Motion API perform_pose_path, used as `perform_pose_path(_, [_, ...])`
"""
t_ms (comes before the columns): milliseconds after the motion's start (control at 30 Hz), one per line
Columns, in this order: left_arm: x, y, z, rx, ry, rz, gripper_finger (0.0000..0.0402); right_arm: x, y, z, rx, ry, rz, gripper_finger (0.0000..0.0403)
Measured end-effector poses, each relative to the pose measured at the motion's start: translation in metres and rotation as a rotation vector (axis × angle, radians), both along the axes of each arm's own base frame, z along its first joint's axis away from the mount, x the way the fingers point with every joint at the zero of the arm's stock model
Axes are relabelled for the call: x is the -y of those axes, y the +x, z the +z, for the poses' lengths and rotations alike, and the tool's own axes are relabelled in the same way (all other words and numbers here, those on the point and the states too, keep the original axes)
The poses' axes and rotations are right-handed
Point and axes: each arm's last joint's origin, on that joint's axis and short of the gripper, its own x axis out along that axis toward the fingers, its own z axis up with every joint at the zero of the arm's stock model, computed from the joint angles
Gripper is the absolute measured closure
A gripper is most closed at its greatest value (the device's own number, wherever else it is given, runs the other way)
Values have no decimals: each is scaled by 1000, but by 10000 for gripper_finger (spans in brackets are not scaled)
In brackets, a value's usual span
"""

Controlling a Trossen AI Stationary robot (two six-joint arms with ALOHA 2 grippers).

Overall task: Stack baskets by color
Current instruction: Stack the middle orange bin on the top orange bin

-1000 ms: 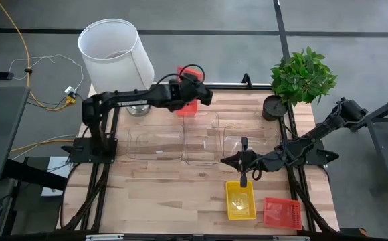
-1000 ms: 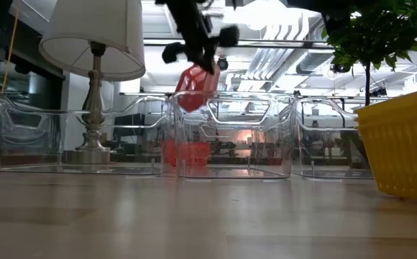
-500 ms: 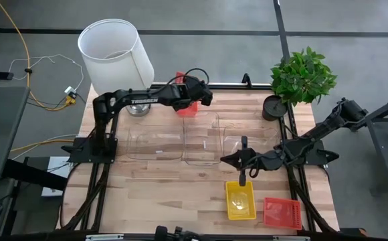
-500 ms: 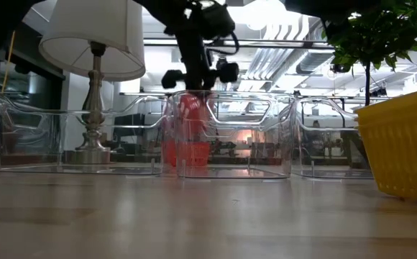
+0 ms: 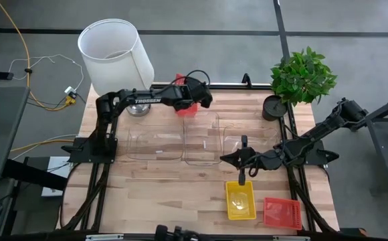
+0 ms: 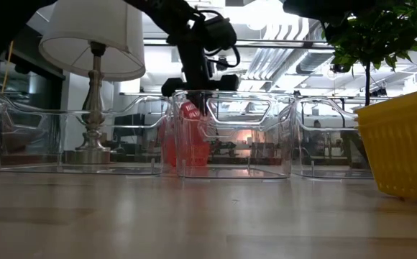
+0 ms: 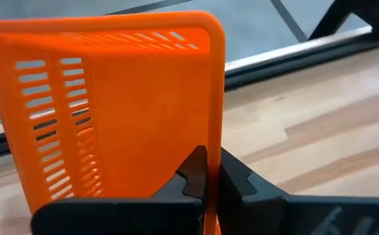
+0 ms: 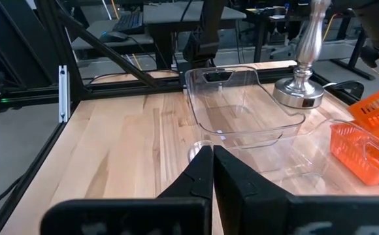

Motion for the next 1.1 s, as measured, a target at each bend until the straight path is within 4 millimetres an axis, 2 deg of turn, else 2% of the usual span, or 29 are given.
perform_pose_path(200, [8, -1, -3, -55, -22, -11, 401, 0, 0, 0, 2, 2, 0, 403])
perform_pose_path(433, [13, -1, 1, -11, -50, -1, 401, 0, 0, 0, 2, 2, 0, 403])
perform_pose_path(800, [40, 10, 0, -9, -54, -44, 401, 0, 0, 0, 3, 2, 0, 403])
perform_pose_path(1100, [41, 8, 0, -40, -12, -25, 398, 0, 0, 0, 4, 18, -3, 403])
